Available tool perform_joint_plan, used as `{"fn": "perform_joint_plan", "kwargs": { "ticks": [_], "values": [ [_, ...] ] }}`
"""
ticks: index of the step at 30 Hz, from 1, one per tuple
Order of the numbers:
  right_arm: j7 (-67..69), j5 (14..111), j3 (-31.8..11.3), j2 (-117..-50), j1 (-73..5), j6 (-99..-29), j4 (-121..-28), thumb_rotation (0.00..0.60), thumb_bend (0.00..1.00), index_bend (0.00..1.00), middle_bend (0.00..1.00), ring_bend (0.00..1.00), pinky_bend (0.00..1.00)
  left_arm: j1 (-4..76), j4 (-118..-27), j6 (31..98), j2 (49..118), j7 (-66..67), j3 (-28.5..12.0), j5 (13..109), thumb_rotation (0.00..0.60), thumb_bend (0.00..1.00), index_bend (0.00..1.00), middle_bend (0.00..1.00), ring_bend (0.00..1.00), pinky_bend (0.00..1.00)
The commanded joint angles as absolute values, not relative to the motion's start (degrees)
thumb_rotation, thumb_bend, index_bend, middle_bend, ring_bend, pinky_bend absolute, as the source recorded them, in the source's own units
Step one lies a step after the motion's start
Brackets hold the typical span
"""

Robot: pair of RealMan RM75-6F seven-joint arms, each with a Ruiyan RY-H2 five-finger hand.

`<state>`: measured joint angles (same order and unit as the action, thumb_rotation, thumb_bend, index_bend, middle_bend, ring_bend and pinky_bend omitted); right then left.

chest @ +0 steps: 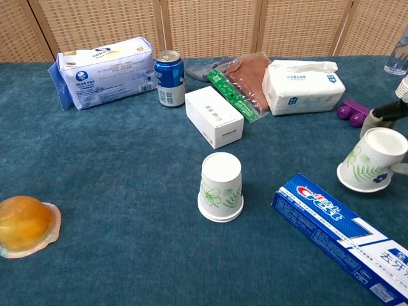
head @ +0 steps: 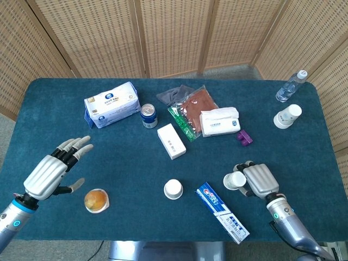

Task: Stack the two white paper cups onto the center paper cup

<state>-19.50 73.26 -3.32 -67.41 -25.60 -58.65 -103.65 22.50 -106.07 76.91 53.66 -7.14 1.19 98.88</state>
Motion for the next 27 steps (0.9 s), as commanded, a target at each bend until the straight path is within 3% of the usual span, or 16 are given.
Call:
{"fn": "perform_joint_plan", "kwargs": {
  "ticks": [1, 14, 27],
  "values": [
    [-18.03, 73.76, -3.83, -65.04, -25.58, -59.2, -106.99, 0.6, 0.35, 0.34, 0.44, 0.29, 0.59, 22.29, -106.33, 77.32, 53.31, -7.11, 0.99, 99.01, 0.6, 0.38, 0.0, 0.0, 0.0, 0.09],
    [-20.55, 71.53, -4.41, -58.75, -28.39, -56.59, -121.33, 0.6, 0.36, 0.34, 0.44, 0.3, 0.59, 21.8, -106.7, 77.5, 52.71, -7.1, 0.54, 99.23, 0.6, 0.38, 0.0, 0.0, 0.0, 0.09],
    [-26.78, 65.69, -5.84, -63.17, -35.2, -52.87, -124.0, 0.6, 0.36, 0.34, 0.44, 0.3, 0.59, 21.12, -107.31, 78.48, 52.06, -7.46, 0.43, 100.28, 0.6, 0.38, 0.0, 0.0, 0.0, 0.09]
  ]
}}
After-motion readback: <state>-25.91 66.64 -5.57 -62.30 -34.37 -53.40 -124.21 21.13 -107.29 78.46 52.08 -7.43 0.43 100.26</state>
